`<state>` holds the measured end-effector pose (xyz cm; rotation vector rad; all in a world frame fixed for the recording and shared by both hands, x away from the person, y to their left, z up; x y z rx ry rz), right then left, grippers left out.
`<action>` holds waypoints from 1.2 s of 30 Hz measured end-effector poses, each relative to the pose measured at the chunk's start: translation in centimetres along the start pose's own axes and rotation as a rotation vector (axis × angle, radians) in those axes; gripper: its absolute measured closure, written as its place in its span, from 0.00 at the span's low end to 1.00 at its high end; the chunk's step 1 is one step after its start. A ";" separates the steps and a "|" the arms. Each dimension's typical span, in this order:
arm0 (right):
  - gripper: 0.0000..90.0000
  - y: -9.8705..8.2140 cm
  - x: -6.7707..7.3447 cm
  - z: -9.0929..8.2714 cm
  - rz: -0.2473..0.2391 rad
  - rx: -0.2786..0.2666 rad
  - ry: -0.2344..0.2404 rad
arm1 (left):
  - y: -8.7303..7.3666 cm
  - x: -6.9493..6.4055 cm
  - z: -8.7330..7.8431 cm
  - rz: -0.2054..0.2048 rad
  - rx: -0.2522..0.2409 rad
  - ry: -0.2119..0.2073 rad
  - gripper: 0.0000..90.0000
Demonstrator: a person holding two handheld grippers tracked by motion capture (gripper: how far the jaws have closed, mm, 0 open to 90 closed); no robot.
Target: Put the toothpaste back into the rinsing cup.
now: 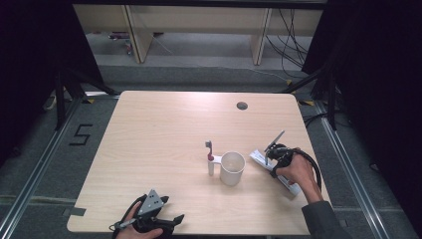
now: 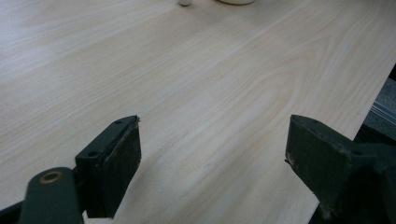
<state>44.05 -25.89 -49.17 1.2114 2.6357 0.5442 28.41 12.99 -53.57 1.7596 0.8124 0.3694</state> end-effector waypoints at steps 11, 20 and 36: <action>0.85 0.6 -1.1 -3.0 0.069 -0.219 -0.023 | 0.1 0.1 -0.1 0.007 0.010 0.007 0.19; 0.85 1.7 -0.8 -4.8 0.089 -0.355 0.002 | 0.1 0.2 -0.1 0.017 0.022 0.001 0.19; 0.85 5.0 0.8 -8.0 0.109 -0.682 0.018 | 0.1 0.2 -0.1 0.019 0.022 0.006 0.19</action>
Point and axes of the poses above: each handheld gripper's, and its own axes: z roughly forward along the jaws, y roughly out of its top, x roughly to its left, the point moved 3 cm from there along z, roughly forward along the jaws, and after that the axes turned 15 degrees about -x, right-handed, at the moved point
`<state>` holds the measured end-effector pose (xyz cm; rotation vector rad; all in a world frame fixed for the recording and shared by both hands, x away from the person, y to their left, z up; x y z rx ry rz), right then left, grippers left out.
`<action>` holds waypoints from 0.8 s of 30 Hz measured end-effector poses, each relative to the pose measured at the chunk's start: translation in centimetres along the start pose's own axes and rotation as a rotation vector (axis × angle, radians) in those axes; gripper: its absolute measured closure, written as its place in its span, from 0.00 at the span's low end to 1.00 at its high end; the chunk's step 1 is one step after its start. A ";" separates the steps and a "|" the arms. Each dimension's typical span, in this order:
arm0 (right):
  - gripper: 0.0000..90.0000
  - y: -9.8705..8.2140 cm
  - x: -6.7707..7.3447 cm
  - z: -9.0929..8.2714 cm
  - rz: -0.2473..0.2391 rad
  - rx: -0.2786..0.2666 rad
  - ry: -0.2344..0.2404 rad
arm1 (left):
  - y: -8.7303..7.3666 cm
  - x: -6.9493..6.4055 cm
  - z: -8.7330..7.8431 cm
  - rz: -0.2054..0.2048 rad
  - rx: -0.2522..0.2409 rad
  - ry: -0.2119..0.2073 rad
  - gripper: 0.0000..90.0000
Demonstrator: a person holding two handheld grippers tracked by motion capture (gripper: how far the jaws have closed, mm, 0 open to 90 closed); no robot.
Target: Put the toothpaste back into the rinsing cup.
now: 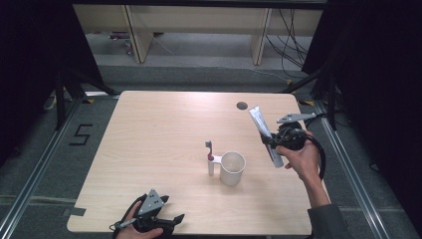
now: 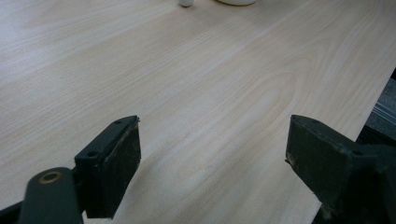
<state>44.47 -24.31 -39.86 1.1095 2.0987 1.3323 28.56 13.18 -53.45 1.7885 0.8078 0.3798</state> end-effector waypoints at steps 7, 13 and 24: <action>0.85 0.9 0.8 0.2 0.013 -0.084 0.026 | 0.0 0.0 0.0 0.003 0.002 0.000 0.19; 0.85 1.9 1.8 0.1 0.055 -0.156 0.055 | 0.0 -0.1 0.1 -0.007 -0.012 -0.004 0.19; 0.85 3.4 3.4 -0.2 0.032 -0.227 0.090 | 0.0 0.1 0.0 0.012 0.002 -0.002 0.19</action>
Point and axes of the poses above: each handheld gripper's, and its own axes: z roughly forward along the jaws, y roughly out of its top, x roughly to its left, the point moved 3 cm from there along z, roughly forward along the jaws, and after that the axes turned 15 degrees about -x, right-handed, at the moved point
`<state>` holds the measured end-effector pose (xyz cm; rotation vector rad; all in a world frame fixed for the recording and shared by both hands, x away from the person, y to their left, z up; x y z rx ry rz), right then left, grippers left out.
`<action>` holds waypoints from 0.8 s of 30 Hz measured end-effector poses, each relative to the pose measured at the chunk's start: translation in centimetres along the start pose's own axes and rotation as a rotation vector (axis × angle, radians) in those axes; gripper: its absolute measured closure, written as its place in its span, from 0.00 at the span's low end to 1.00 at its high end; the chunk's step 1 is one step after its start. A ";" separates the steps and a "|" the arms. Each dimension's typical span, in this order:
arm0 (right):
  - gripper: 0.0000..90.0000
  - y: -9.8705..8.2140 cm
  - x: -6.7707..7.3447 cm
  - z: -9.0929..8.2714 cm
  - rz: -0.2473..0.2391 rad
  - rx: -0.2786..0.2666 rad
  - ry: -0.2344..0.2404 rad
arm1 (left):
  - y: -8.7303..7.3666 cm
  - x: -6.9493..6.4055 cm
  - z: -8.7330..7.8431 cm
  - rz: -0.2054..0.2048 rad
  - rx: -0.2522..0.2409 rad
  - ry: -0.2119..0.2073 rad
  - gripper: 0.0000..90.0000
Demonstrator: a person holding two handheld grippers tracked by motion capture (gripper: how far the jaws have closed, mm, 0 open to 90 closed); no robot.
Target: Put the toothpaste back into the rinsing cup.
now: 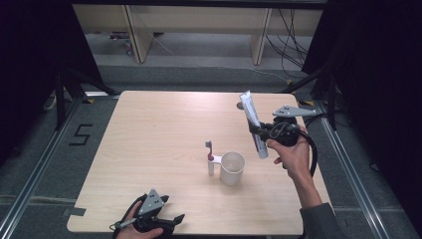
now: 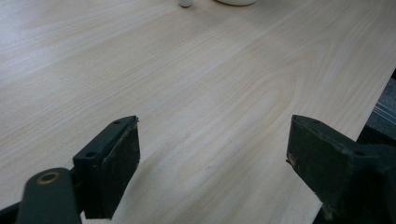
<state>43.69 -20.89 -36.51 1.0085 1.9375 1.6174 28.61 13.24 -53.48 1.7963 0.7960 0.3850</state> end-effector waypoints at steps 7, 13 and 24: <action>0.85 -0.2 1.2 0.7 -0.001 -0.034 0.039 | 0.1 0.0 -0.1 -0.001 0.004 0.003 0.19; 0.85 -0.5 2.3 1.5 0.015 -0.050 0.076 | 0.1 -0.1 0.0 -0.018 -0.012 0.001 0.19; 0.85 -1.3 3.4 2.7 0.017 -0.061 0.112 | 0.1 -0.1 0.0 -0.018 -0.012 0.002 0.19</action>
Point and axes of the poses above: each handheld gripper's, and its own axes: z roughly forward along the jaws, y roughly out of its top, x roughly to its left, the point moved 3 cm from there along z, roughly forward along the jaws, and after that the axes turned 15 degrees about -x, right-handed, at the moved point
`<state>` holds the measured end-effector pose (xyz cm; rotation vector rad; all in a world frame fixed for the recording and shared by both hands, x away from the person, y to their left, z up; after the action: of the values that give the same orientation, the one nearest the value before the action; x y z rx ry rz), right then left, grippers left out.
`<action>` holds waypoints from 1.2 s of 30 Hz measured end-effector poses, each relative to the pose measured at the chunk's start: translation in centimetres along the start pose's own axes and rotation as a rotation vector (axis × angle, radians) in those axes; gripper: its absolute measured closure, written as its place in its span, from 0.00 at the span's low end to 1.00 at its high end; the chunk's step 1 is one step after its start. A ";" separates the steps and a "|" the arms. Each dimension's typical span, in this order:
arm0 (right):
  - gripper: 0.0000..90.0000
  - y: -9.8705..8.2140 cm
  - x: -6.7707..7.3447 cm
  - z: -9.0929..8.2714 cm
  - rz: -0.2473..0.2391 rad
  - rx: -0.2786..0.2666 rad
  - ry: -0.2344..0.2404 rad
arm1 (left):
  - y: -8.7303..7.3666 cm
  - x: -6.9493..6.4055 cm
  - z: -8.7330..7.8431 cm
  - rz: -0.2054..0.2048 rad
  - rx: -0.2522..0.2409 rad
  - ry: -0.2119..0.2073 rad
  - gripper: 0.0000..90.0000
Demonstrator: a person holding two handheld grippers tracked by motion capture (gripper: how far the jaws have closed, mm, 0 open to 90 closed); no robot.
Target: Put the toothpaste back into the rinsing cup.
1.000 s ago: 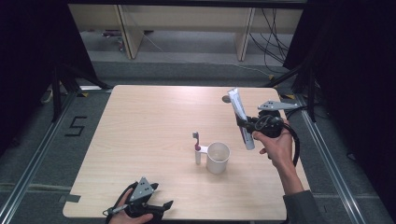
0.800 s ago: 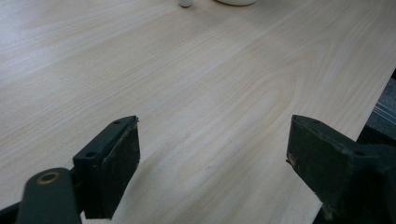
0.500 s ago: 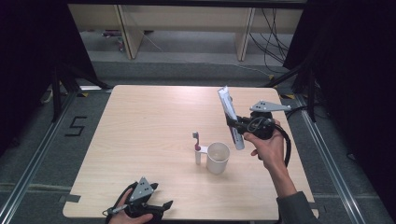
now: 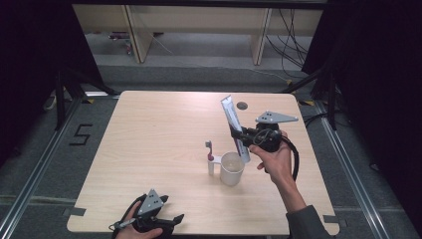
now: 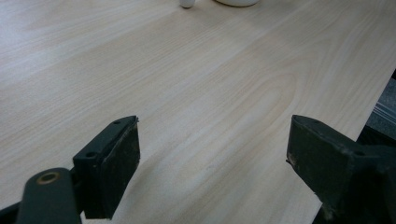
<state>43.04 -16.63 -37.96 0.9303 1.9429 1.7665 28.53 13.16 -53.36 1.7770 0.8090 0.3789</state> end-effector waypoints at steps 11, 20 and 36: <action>0.85 -1.0 0.6 0.7 -0.024 -0.007 0.011 | 0.0 0.0 0.0 0.001 -0.004 -0.003 0.19; 0.85 -2.6 0.8 1.3 0.033 0.017 0.011 | 0.0 -0.1 0.1 -0.002 -0.007 -0.005 0.19; 0.85 -5.5 1.0 2.0 -0.011 0.037 0.016 | 0.0 -0.1 0.0 0.002 -0.004 -0.008 0.19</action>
<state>42.39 -14.51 -43.43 0.9193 1.9926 1.7429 28.49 13.10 -53.38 1.7743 0.8003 0.3740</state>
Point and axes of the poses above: each handheld gripper's, and its own axes: z roughly forward along the jaws, y roughly out of its top, x roughly to its left, the point moved 3 cm from there along z, roughly forward along the jaws, and after that the axes turned 15 degrees about -x, right-handed, at the moved point
